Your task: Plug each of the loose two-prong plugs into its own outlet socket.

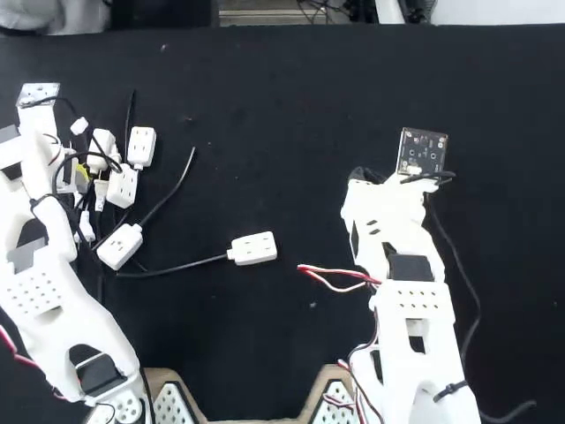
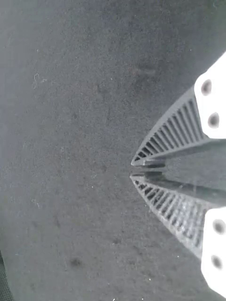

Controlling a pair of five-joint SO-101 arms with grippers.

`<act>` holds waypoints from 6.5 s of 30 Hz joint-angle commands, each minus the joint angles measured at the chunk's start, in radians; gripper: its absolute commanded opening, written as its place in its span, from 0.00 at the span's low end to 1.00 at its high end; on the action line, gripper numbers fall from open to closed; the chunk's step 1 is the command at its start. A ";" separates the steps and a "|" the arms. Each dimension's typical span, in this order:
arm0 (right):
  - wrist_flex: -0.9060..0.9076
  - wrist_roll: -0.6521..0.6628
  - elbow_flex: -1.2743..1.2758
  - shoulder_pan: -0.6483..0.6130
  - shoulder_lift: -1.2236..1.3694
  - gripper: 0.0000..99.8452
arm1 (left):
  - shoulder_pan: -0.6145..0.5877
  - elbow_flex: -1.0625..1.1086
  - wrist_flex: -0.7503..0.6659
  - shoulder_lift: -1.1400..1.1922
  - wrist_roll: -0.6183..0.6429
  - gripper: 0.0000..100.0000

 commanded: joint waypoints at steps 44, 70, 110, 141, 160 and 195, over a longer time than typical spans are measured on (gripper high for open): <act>-0.028 0.000 -0.008 0.005 -0.033 0.01 | -0.340 -0.519 0.623 0.032 -0.106 0.06; -0.021 0.000 -0.007 -0.041 -0.030 0.01 | -0.467 -0.254 0.186 0.187 -0.193 0.19; -0.028 -0.008 -0.010 0.044 -0.033 0.01 | 0.745 0.473 0.068 -0.781 0.368 0.06; -0.106 -0.071 0.010 0.101 -0.027 0.01 | 0.768 0.463 0.089 -0.707 0.299 0.20; -0.269 -0.224 -0.002 -0.345 0.338 0.21 | 0.564 1.061 -0.560 -0.698 0.663 0.20; 0.215 -0.514 -0.602 -0.427 0.928 0.21 | 0.558 1.084 -0.588 -0.698 0.680 0.20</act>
